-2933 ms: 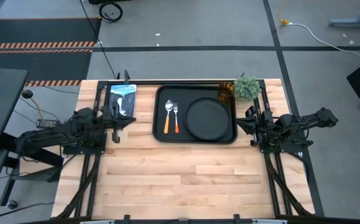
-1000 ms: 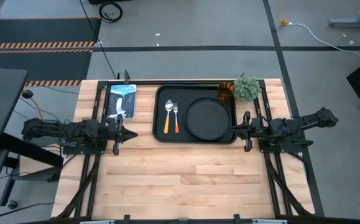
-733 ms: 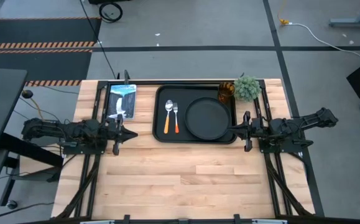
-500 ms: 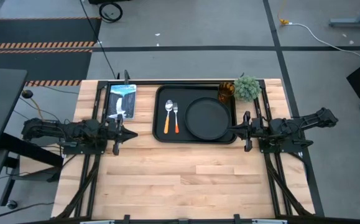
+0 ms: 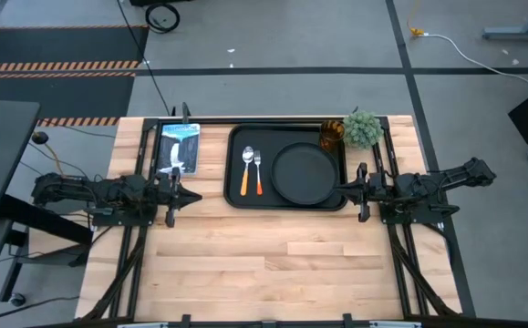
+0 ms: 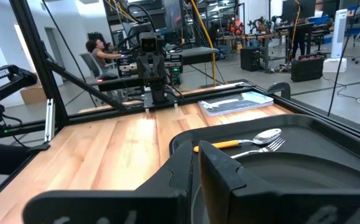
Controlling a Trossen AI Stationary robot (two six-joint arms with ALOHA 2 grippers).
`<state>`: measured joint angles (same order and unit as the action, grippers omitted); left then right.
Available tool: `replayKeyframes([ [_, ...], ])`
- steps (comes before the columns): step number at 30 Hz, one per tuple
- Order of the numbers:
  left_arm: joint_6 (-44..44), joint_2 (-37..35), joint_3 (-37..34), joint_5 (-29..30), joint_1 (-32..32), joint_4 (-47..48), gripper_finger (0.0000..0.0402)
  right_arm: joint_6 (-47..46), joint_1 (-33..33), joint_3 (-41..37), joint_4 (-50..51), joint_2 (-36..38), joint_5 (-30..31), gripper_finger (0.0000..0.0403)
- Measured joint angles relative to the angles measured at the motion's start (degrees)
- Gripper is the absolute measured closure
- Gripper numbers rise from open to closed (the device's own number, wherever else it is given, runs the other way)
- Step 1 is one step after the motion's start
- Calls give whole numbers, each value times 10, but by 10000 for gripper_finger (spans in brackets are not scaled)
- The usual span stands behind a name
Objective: Pick and place plate/cup/fork/spoon on tray
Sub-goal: Return to Home Position
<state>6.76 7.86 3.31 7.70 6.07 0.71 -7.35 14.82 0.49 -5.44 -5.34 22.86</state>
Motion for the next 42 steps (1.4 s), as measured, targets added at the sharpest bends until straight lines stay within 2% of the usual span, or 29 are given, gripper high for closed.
replayKeyframes([
  [42, 0, 0, 0, 0, 0, 0, 376, 0, 0, 0, 0, 0, 0, 369],
])
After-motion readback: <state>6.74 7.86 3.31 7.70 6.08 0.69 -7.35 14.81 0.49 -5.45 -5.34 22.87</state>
